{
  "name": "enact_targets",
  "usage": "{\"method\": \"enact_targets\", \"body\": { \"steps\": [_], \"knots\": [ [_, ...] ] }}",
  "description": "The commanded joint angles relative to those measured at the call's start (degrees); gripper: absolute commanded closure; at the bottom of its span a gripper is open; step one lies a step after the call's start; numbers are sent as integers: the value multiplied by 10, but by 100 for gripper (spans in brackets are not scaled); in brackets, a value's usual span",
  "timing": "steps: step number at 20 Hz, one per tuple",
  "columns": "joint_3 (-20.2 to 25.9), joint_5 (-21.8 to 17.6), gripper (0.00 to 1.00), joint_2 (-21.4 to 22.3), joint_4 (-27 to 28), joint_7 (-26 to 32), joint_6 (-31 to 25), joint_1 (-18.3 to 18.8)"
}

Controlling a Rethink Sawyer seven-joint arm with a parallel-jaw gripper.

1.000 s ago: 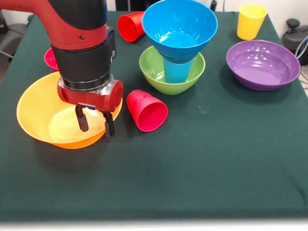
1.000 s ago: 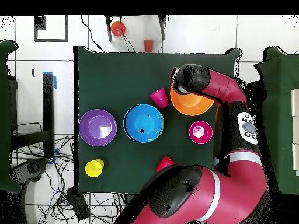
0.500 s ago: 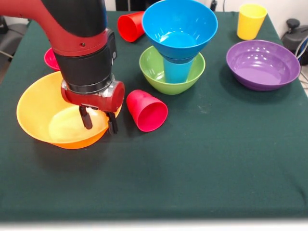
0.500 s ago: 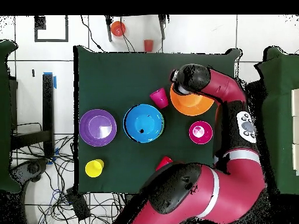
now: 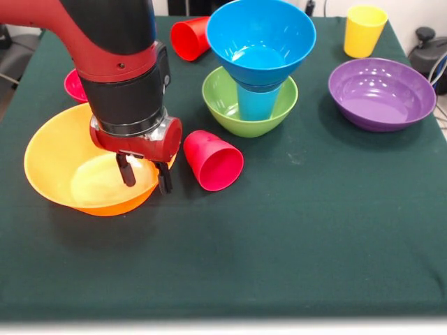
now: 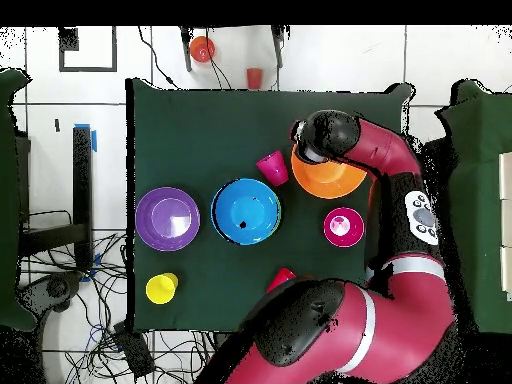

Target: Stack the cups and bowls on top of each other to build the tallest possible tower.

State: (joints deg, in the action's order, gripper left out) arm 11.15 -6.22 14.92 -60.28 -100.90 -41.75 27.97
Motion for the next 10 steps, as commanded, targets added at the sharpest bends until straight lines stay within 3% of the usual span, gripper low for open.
{"method": "enact_targets", "body": {
  "steps": [1, 4, 10],
  "knots": [
    [32, -31, 0, -21, 19, 51, -7, 2],
    [37, -36, 0, -53, 70, 56, 11, 0],
    [44, -36, 0, -64, 87, 70, 5, 0]
  ]
}}
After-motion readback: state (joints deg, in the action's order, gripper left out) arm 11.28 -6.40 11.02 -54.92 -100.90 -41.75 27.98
